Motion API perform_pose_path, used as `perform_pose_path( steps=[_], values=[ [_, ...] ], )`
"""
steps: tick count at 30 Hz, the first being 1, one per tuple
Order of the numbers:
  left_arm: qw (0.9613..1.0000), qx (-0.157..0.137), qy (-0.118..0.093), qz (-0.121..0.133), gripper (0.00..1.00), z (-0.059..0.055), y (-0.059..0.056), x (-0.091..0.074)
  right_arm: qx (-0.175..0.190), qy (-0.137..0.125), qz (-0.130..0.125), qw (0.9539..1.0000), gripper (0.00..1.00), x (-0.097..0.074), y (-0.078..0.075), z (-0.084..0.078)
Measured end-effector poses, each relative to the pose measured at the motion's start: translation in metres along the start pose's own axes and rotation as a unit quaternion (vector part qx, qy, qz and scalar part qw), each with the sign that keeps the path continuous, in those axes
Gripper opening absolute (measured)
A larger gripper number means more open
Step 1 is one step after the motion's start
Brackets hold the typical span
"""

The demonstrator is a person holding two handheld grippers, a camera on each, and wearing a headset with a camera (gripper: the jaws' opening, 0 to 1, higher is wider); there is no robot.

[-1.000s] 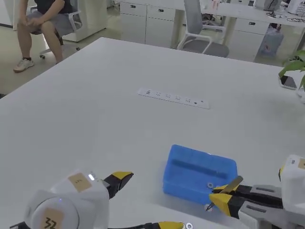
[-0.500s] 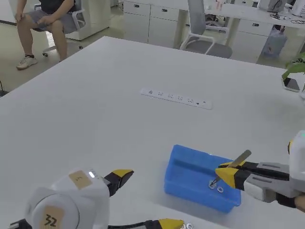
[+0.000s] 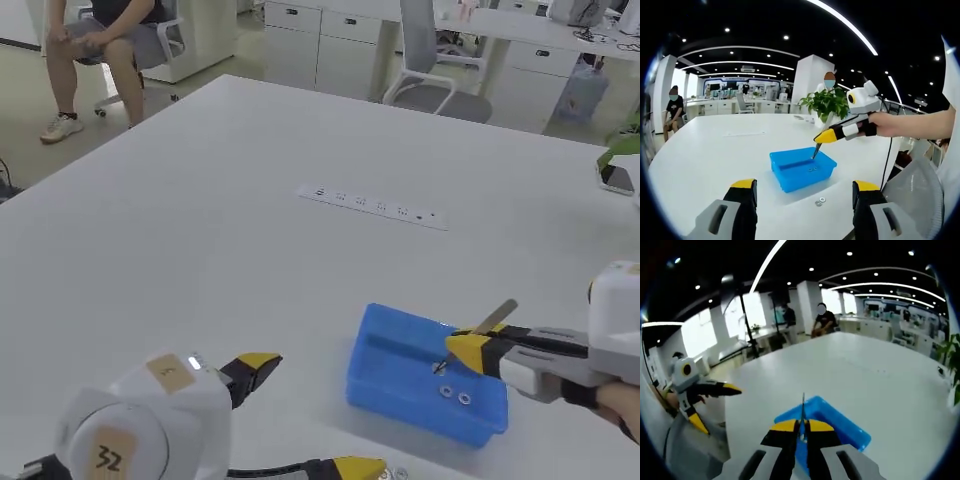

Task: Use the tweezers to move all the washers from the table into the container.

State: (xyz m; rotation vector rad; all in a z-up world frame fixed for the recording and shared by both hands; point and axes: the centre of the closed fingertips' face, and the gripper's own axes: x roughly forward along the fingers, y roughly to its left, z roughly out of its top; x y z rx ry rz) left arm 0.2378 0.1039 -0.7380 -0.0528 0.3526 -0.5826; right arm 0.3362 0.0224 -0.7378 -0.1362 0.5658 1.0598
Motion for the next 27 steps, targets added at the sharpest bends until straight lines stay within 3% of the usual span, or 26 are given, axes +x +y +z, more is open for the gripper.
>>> perform_pose_path(
  steps=[9,27],
  values=[
    [1.0,0.001,0.002,-0.002,0.79,-0.001,0.0,0.0,0.011,0.027,-0.012,0.9995,0.03,0.011,-0.018,-0.011],
    [1.0,-0.003,0.001,-0.003,0.79,0.0,-0.001,0.0,0.004,0.064,-0.01,0.9979,0.03,0.036,-0.03,-0.025]
  ],
)
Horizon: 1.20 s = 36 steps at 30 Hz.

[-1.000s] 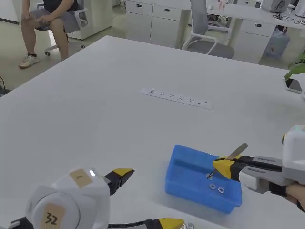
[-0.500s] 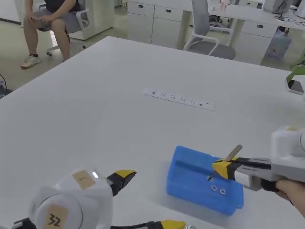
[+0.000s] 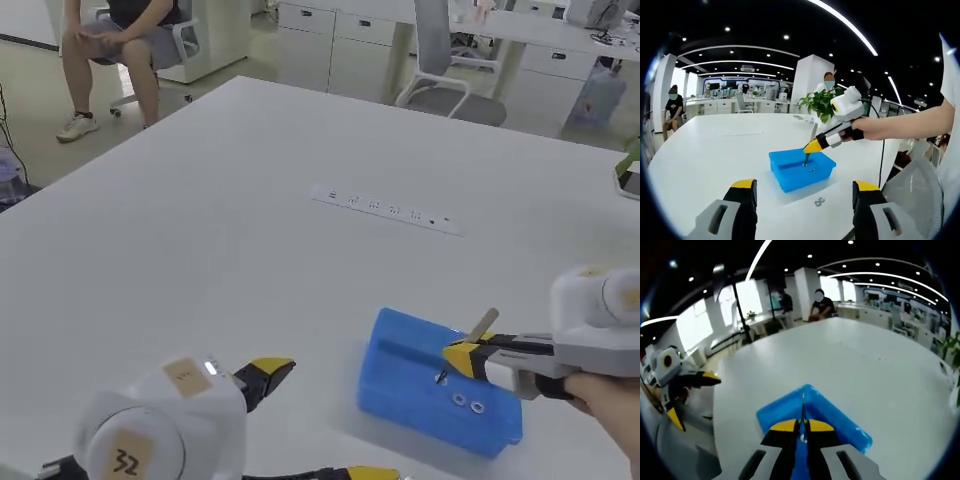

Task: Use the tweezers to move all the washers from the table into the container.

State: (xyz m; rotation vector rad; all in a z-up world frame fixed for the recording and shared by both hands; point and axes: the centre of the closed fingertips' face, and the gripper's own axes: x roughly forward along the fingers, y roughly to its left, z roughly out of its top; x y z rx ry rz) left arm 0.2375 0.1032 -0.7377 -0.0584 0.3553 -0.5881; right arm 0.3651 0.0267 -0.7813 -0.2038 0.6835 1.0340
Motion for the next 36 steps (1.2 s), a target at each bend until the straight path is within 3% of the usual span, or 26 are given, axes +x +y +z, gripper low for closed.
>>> perform_pose_path(
  steps=[17,36],
  values=[
    [1.0,-0.004,-0.002,0.006,0.78,0.0,0.003,-0.001,0.012,0.022,-0.008,0.9997,0.03,0.015,-0.016,-0.017],
    [1.0,-0.003,0.0,0.006,0.78,-0.001,0.004,-0.002,0.011,0.032,-0.008,0.9994,0.04,0.019,-0.015,-0.024]
  ],
)
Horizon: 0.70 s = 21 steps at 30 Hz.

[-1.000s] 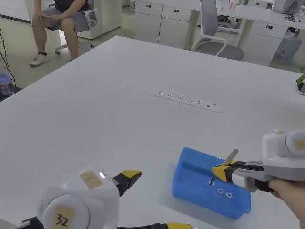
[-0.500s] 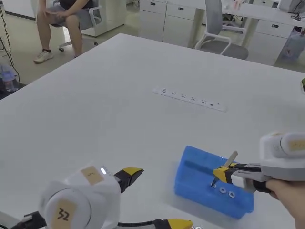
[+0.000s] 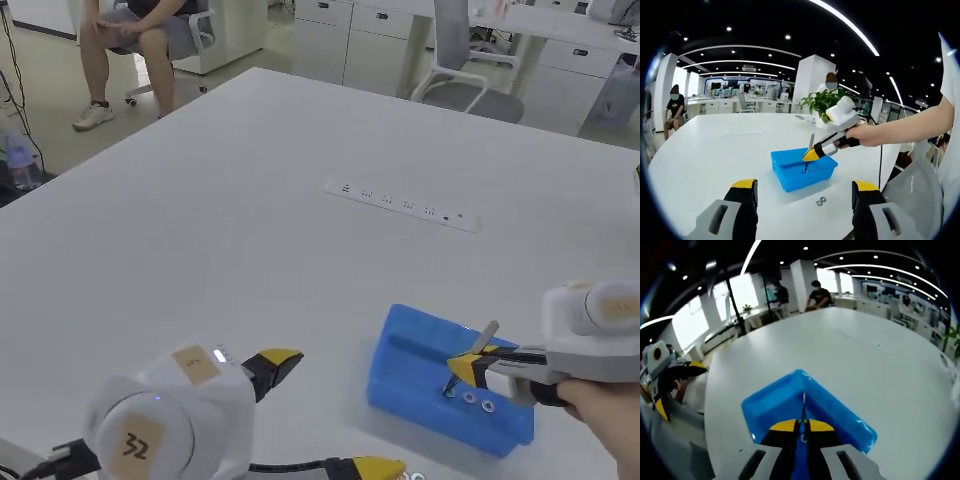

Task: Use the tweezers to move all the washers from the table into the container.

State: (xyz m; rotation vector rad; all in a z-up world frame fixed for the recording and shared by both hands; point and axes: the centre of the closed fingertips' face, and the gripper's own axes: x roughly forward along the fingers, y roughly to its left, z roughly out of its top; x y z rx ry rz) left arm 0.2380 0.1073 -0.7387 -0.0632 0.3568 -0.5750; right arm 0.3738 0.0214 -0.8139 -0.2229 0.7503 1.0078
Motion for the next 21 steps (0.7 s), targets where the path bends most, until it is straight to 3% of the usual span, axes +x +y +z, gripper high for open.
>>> perform_pose_path(
  steps=[13,21],
  values=[
    [1.0,0.001,0.004,-0.003,0.78,0.0,-0.002,0.0,-0.007,-0.008,0.0,0.9999,0.04,-0.001,0.001,0.0],
    [1.0,0.001,0.004,-0.003,0.78,0.0,-0.002,0.001,0.0,-0.033,-0.002,0.9995,0.04,-0.014,0.007,0.005]
  ],
)
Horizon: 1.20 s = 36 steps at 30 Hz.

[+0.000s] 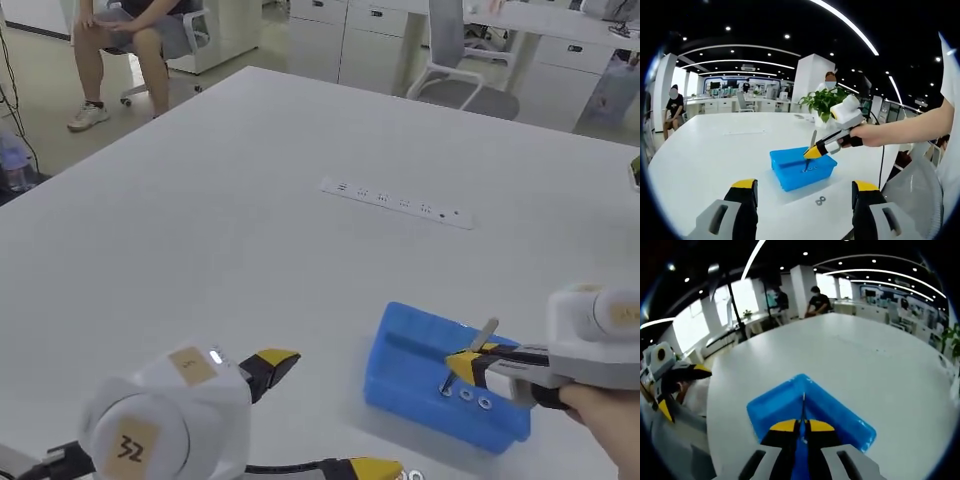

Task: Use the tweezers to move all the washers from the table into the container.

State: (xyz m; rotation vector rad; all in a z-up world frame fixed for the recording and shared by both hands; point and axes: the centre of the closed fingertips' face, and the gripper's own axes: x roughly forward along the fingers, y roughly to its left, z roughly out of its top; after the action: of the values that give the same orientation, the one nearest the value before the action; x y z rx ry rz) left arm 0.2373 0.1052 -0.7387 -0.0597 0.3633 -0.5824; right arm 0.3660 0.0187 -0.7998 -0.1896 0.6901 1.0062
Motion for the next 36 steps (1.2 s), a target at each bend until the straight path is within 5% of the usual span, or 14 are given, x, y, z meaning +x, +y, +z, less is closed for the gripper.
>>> perform_pose_path(
  steps=[20,36],
  values=[
    [1.0,0.005,0.004,-0.008,0.78,-0.002,-0.003,0.001,0.005,-0.073,0.007,0.9973,0.04,-0.046,0.041,0.025],
    [0.9998,0.009,0.011,-0.014,0.78,-0.005,-0.007,0.003,0.02,-0.051,0.036,0.9978,0.04,-0.051,0.067,-0.01]
  ],
)
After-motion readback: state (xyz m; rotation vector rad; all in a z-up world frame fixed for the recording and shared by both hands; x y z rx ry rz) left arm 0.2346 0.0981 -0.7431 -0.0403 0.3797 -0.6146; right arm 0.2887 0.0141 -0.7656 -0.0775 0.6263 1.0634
